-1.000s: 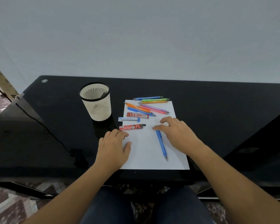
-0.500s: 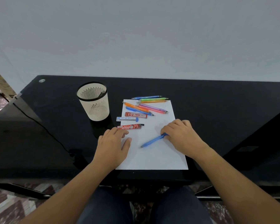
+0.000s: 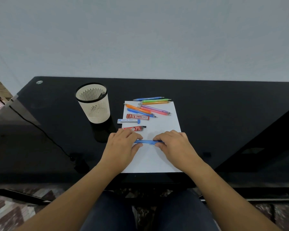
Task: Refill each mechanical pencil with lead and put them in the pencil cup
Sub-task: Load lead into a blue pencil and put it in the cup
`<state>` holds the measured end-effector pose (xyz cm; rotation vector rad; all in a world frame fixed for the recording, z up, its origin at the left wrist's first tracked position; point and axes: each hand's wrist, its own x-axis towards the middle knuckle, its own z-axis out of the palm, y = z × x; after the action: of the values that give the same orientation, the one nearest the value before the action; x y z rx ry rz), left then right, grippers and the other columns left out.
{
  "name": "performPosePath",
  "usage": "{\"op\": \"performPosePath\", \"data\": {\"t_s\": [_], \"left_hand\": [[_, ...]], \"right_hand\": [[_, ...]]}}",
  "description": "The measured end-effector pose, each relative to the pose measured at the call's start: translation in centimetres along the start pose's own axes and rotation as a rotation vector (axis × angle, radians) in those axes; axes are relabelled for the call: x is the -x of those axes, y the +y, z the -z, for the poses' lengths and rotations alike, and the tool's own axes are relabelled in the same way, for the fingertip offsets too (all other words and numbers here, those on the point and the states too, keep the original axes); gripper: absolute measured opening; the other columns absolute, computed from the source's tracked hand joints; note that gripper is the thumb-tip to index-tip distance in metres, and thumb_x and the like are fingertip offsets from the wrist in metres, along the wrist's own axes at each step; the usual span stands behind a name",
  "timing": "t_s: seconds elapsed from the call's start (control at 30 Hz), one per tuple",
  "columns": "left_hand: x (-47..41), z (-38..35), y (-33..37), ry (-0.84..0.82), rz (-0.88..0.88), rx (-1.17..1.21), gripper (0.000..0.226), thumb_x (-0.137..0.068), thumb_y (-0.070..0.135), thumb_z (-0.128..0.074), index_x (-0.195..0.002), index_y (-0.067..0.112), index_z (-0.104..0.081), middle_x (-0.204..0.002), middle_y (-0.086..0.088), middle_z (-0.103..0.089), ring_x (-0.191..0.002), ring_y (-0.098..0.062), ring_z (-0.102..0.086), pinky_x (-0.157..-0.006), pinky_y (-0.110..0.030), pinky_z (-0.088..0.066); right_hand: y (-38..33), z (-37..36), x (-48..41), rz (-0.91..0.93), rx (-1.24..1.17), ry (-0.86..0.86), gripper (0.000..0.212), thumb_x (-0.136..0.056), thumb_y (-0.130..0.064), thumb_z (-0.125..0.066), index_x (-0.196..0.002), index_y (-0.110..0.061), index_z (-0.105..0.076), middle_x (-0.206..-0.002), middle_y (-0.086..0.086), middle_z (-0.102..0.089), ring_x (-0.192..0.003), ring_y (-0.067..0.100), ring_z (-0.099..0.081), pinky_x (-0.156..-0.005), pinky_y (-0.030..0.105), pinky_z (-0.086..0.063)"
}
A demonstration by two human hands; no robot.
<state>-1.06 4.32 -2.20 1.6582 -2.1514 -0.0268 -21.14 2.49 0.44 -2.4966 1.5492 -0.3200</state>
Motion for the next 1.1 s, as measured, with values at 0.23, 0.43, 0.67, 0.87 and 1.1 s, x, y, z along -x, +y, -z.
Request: {"op": "performPosePath", "data": {"t_s": [0.23,0.43,0.67,0.87,1.1], "left_hand": [[0.4,-0.3,-0.6,0.049,-0.037,-0.1,0.018,-0.079,0.029,-0.077,-0.096,0.028,-0.073,-0.091,0.008,-0.067,-0.085,-0.016,-0.062,-0.073,-0.034,-0.043],[1.0,-1.1,-0.8,0.13,-0.011,-0.116,0.019,-0.077,0.025,-0.079,-0.095,0.026,-0.074,-0.09,0.007,-0.069,-0.083,-0.018,-0.063,-0.072,-0.036,-0.045],[1.4,-1.5,-1.0,0.205,0.001,-0.111,0.021,-0.076,0.021,-0.08,-0.096,0.024,-0.074,-0.088,0.005,-0.068,-0.08,-0.019,-0.063,-0.071,-0.037,-0.046],[1.4,-1.7,-1.2,0.178,0.03,-0.063,0.018,-0.081,0.022,-0.075,-0.099,0.024,-0.074,-0.093,0.004,-0.068,-0.086,-0.02,-0.062,-0.076,-0.038,-0.045],[1.7,-1.7,-1.4,0.223,0.048,-0.031,0.017,-0.081,0.019,-0.076,-0.098,0.023,-0.074,-0.09,0.004,-0.067,-0.081,-0.02,-0.06,-0.073,-0.036,-0.041]], "right_hand": [[0.1,-0.7,0.9,0.036,0.058,0.051,0.033,-0.098,-0.04,-0.042,-0.128,-0.032,-0.053,-0.118,-0.012,-0.057,-0.107,0.009,-0.048,-0.093,0.025,-0.029],[0.3,-1.9,1.3,0.007,0.093,0.163,0.019,-0.084,-0.02,-0.071,-0.103,-0.021,-0.07,-0.089,-0.004,-0.067,-0.082,0.018,-0.06,-0.073,0.03,-0.043],[0.2,-2.1,1.4,-0.053,0.039,0.17,0.016,-0.09,-0.019,-0.064,-0.104,-0.016,-0.07,-0.093,0.0,-0.069,-0.085,0.021,-0.059,-0.075,0.031,-0.045],[0.0,-1.7,1.6,-0.058,-0.003,0.164,0.024,-0.097,-0.024,-0.051,-0.114,-0.017,-0.066,-0.105,-0.001,-0.067,-0.097,0.018,-0.056,-0.087,0.029,-0.042],[1.4,-0.6,2.0,-0.196,-0.088,0.139,0.023,-0.097,-0.02,-0.05,-0.116,-0.015,-0.063,-0.106,-0.001,-0.064,-0.096,0.012,-0.05,-0.084,0.021,-0.043]]}}
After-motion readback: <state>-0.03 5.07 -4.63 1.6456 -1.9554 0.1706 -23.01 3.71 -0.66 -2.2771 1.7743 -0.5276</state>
